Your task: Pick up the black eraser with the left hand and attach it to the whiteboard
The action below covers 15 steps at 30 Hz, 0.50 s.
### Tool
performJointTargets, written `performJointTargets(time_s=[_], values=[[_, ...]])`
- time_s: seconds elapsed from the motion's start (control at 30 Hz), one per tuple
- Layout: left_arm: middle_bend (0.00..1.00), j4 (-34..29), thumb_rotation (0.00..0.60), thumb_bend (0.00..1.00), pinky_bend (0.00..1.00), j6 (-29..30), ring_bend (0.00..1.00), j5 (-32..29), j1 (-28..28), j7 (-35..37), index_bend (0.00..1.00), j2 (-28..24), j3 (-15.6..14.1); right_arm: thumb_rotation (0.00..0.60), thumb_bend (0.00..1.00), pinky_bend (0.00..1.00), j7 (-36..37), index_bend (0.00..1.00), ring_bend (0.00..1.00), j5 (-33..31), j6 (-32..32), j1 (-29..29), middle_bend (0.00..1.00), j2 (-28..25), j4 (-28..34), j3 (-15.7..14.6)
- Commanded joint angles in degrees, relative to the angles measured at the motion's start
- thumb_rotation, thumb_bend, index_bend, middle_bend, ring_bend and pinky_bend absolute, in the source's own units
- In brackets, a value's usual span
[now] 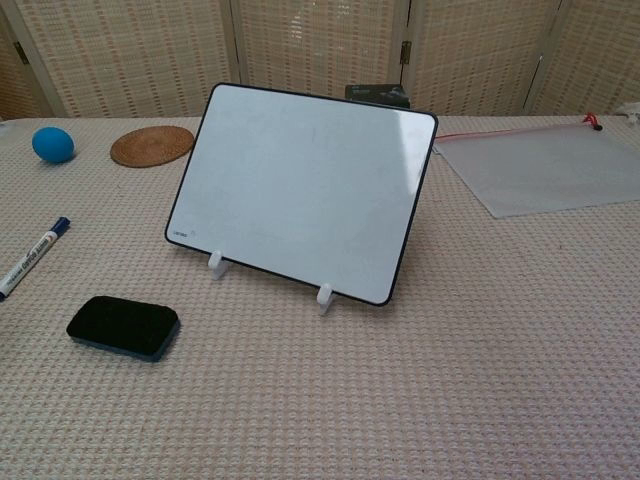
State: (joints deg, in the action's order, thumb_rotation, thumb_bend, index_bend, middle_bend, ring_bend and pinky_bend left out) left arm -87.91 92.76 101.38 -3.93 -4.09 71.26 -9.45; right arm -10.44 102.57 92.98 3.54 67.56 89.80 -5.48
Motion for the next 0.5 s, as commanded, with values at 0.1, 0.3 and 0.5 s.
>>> performJointTargets(time_s=[0.1, 0.3, 0.5], values=[[0.00, -0.2, 0.600, 0.16, 0.00, -1.2, 0.00, 2.3, -1.0, 2.1, 0.00, -0.7, -0.8, 0.600, 0.29, 0.00, -0.7, 0.00, 0.00, 0.5, 0.0, 0.1, 0.00, 0.2, 0.0, -0.3], [0.26, -9.5, 0.600, 0.19, 0.32, -11.9, 0.14, 4.7, -7.7, -0.7, 0.01, -5.6, -1.2, 0.600, 0.29, 0.00, -1.6, 0.00, 0.00, 1.2, -0.7, -0.2, 0.00, 0.6, 0.1, -0.4], [0.90, -21.4, 0.600, 0.26, 0.89, -28.7, 0.73, -4.9, -15.8, -12.7, 0.16, -10.3, 2.9, 0.600, 0.29, 0.00, -2.5, 0.00, 0.00, 0.9, -2.1, -0.8, 0.00, 0.8, 0.6, -0.2]])
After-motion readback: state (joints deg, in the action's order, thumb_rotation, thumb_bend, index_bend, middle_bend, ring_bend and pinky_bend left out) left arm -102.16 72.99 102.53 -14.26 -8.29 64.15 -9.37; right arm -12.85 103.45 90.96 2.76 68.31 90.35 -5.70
